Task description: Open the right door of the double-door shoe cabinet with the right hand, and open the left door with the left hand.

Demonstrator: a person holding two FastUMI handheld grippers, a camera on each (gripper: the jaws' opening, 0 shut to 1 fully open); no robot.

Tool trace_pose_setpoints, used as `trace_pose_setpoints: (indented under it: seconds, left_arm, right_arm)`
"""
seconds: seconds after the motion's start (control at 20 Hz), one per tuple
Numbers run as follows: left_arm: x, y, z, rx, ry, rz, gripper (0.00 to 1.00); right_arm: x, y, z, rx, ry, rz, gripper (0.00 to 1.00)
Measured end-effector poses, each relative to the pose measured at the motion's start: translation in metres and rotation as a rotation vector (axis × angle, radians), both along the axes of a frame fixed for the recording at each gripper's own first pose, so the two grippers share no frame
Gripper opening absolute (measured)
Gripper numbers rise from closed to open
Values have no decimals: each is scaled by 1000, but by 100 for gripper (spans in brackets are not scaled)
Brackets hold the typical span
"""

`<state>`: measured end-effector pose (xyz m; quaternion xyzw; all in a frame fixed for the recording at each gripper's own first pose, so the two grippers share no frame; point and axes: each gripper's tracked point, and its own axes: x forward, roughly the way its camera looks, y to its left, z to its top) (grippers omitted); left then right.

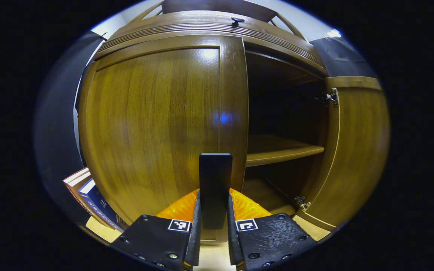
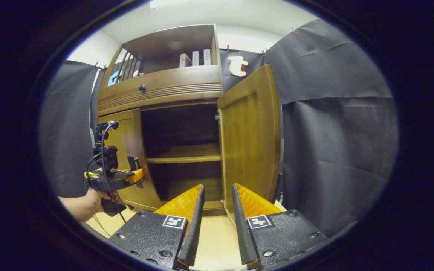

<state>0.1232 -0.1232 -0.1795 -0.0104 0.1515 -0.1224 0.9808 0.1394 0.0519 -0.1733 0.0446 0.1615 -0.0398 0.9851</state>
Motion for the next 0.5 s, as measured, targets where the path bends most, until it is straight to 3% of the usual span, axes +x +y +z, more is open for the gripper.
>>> trace_pose_setpoints:
  seconds: [0.5]
  left_arm:
    - [-39, 16, 5, 6, -2, 1, 30]
  right_arm:
    - [7, 21, -3, -10, 18, 172, 48]
